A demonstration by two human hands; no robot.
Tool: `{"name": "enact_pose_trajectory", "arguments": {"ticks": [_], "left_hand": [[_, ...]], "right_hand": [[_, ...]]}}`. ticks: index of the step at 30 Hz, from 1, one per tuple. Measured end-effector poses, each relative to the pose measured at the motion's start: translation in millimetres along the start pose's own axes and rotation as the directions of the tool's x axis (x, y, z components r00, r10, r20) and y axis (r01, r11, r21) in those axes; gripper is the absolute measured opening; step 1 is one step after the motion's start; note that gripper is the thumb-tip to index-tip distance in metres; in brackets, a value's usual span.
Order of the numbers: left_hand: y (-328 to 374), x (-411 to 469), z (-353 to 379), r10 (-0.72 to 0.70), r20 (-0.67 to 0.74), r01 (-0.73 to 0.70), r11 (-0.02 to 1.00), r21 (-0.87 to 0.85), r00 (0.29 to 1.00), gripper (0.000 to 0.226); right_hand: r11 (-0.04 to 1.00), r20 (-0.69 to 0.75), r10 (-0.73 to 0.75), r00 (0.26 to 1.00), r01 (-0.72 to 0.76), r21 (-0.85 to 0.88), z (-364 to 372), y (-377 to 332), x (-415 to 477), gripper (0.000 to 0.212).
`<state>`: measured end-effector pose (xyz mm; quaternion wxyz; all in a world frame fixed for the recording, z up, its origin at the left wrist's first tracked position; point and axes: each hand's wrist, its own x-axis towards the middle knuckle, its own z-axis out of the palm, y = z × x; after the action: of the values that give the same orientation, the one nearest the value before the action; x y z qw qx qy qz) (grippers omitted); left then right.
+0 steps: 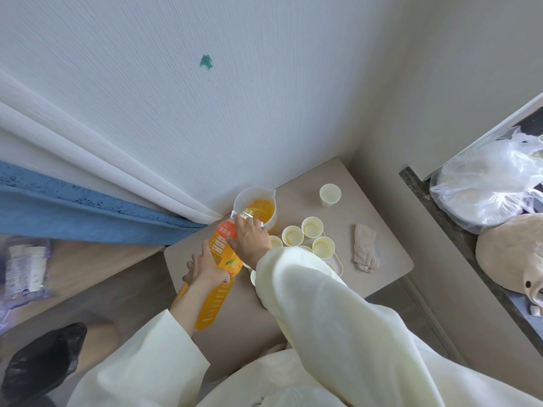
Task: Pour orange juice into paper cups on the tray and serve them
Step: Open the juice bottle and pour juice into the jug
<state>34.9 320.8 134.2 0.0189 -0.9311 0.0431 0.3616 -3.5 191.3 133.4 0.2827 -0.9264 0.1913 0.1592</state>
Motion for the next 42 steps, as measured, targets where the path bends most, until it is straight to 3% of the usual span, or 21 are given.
{"name": "enact_pose_trajectory", "arguments": {"ticks": [32, 42], "left_hand": [[-1.5, -0.2, 4.8, 0.01, -0.013, -0.01, 1.0, -0.014, 1.0, 0.116], [2.6, 4.4, 4.2, 0.041, -0.093, -0.053, 0.99, -0.13, 0.995, 0.117]], "right_hand": [[1.0, -0.019, -0.012, 1.0, 0.012, -0.007, 0.0, 0.6, -4.2, 0.067], [0.997, -0.143, -0.068, 0.987, 0.06, -0.055, -18.0, 3.5, -0.8, 0.048]]}}
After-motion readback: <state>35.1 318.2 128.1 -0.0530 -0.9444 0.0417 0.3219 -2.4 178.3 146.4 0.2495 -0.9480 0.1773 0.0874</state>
